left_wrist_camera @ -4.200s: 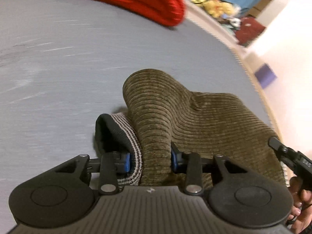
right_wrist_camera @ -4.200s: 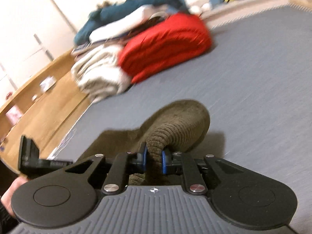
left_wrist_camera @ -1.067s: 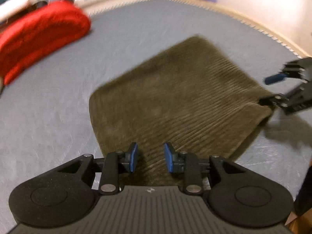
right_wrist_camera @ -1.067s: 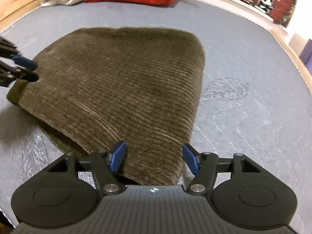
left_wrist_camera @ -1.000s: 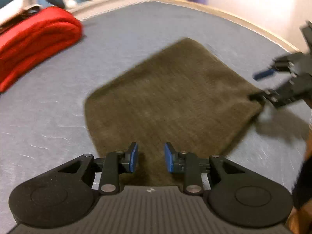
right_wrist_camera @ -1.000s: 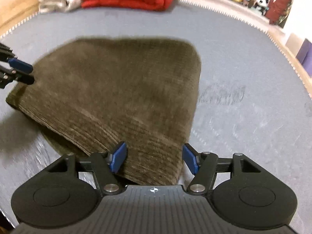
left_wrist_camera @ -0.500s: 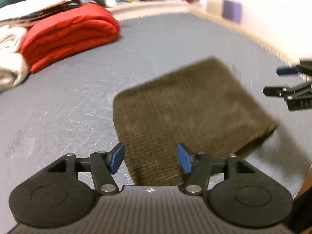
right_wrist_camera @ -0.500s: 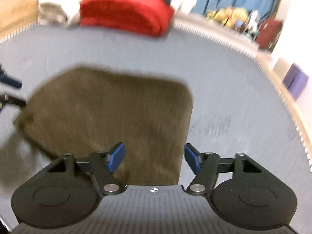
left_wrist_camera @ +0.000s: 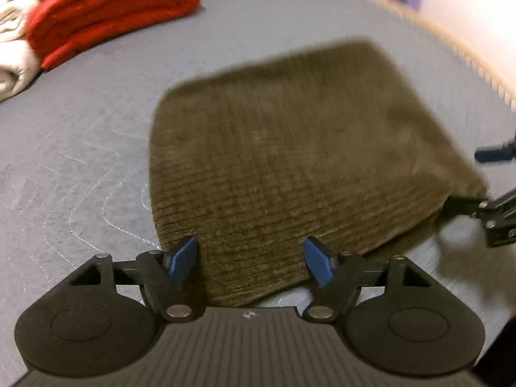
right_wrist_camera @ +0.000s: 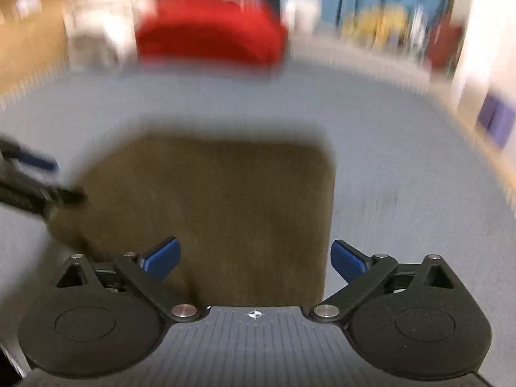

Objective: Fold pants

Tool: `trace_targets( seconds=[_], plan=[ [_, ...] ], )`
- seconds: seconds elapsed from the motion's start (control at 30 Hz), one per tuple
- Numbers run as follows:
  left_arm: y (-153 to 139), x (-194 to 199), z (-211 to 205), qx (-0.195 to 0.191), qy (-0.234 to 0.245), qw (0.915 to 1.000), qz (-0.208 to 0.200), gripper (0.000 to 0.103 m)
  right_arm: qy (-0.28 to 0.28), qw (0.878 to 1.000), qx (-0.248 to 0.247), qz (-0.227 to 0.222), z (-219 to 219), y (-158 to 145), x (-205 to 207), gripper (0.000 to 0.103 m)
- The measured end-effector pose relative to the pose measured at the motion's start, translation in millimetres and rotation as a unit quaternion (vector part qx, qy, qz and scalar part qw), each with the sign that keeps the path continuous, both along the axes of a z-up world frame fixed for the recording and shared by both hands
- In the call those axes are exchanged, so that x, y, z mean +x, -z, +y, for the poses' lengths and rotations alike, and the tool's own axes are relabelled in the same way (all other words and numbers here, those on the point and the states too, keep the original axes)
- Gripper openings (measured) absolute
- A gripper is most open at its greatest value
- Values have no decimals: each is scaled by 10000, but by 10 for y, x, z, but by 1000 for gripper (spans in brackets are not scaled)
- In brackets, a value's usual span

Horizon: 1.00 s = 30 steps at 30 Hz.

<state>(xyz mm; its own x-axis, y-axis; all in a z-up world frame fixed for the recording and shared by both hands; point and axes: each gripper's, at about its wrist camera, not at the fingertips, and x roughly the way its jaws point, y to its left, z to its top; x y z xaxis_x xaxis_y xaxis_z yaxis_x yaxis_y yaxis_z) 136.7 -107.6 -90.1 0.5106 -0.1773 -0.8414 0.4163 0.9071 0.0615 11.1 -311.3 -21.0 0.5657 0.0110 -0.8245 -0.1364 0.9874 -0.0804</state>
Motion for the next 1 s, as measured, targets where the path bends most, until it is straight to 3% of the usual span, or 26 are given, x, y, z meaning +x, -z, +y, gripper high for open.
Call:
trace_targets(
  seconds=[0.07, 0.13, 0.23, 0.37, 0.43, 0.57, 0.67, 0.8, 0.83, 0.87, 1.0],
  plan=[
    [-61, 35, 28, -97, 45, 9999, -18, 81, -217, 9996, -6, 183, 4, 136, 24, 94],
    [-179, 43, 110, -312, -103, 9994, -148, 81, -238, 9996, -83, 141, -17, 162, 26, 94],
    [-284, 62, 185, -401, -276, 9980, -411, 81, -109, 9998, 195, -10, -88, 76, 17, 95],
    [-33, 145, 194, -127, -377, 9992, -1, 78, -54, 9994, 290, -194, -112, -11, 106, 96],
    [-37, 111, 154, -12, -258, 9996, -90, 78, -99, 9995, 261, -167, -95, 14, 108, 96],
    [-185, 60, 206, -317, -355, 9987, -185, 76, -70, 9985, 488, -220, -133, -77, 166, 96],
    [-306, -53, 202, -327, -371, 9978, -436, 84, -92, 9966, 682, -463, -206, -210, 116, 96],
    [-431, -238, 185, -351, -387, 9958, -749, 90, 28, 9939, 541, -960, -251, -366, -31, 100],
    [-449, -271, 189, -371, -414, 9955, -773, 93, 56, 9933, 491, -1043, -257, -376, -48, 100],
    [-461, -310, 182, -379, -466, 9950, -801, 103, 81, 9926, 442, -1132, -253, -391, -86, 102],
    [-440, -392, 115, -365, -643, 9934, -876, 103, 43, 9909, 482, -1257, -226, -366, -184, 102]
  ],
)
